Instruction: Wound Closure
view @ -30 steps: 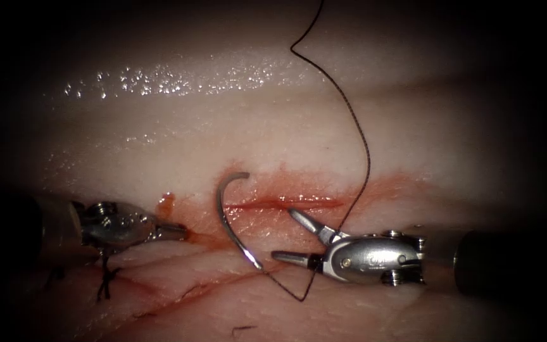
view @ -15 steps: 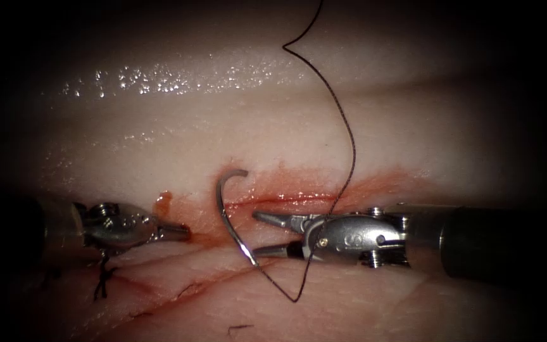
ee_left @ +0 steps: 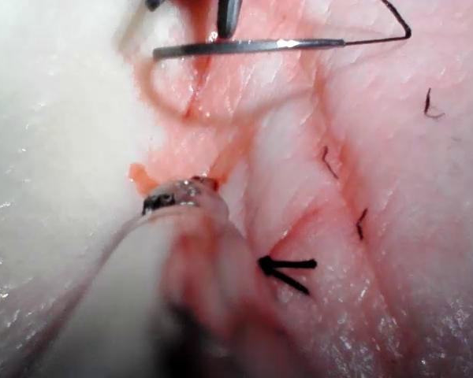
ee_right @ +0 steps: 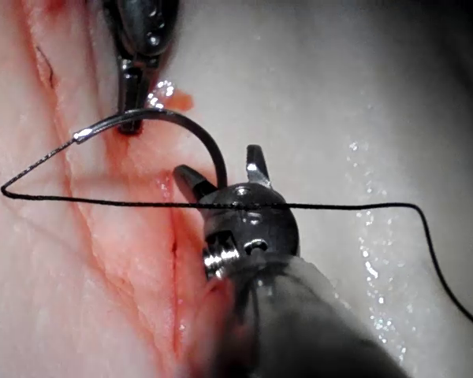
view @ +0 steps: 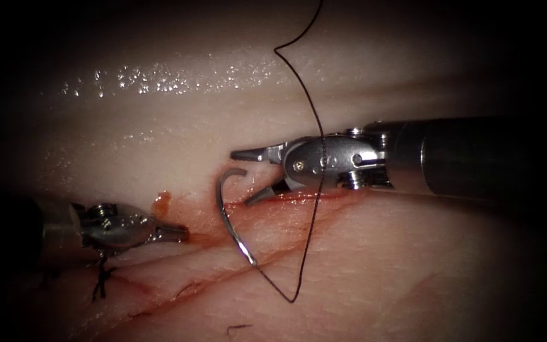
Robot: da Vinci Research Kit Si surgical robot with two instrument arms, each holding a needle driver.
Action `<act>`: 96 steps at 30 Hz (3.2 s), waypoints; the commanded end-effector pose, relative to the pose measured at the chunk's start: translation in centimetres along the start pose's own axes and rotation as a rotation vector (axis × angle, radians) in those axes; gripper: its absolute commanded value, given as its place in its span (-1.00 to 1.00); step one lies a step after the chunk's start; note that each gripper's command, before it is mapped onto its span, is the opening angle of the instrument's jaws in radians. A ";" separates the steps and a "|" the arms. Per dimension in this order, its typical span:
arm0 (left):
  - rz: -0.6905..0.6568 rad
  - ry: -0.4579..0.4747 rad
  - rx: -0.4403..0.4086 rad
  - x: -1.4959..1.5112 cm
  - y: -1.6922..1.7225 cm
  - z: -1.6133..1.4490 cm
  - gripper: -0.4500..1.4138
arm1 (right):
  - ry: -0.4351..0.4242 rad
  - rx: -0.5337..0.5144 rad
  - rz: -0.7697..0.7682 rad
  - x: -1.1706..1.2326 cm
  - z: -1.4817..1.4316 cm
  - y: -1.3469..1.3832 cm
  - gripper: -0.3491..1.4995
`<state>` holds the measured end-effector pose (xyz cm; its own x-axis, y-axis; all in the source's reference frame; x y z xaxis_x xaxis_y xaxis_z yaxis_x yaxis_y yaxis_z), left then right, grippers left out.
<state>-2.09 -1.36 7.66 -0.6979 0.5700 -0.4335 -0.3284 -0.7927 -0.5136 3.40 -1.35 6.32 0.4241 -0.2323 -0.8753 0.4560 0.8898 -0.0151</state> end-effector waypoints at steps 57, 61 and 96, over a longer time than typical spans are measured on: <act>0.008 -0.004 -0.007 -0.08 0.02 0.13 -1.00 | 0.041 0.237 -0.446 0.38 0.53 0.04 -1.00; 0.008 -0.004 -0.007 -0.08 0.02 0.12 -1.00 | 0.040 0.149 -0.414 0.28 0.52 0.00 -1.00; 0.007 -0.004 -0.009 -0.07 0.02 0.13 -1.00 | -0.001 -0.316 -0.204 -1.22 0.59 -1.17 -1.00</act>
<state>-2.08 -1.42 7.71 -0.7032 0.5634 -0.4336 -0.3183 -0.7949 -0.5166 2.71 -2.34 7.65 0.3569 -0.4057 -0.8414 0.2598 0.9084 -0.3277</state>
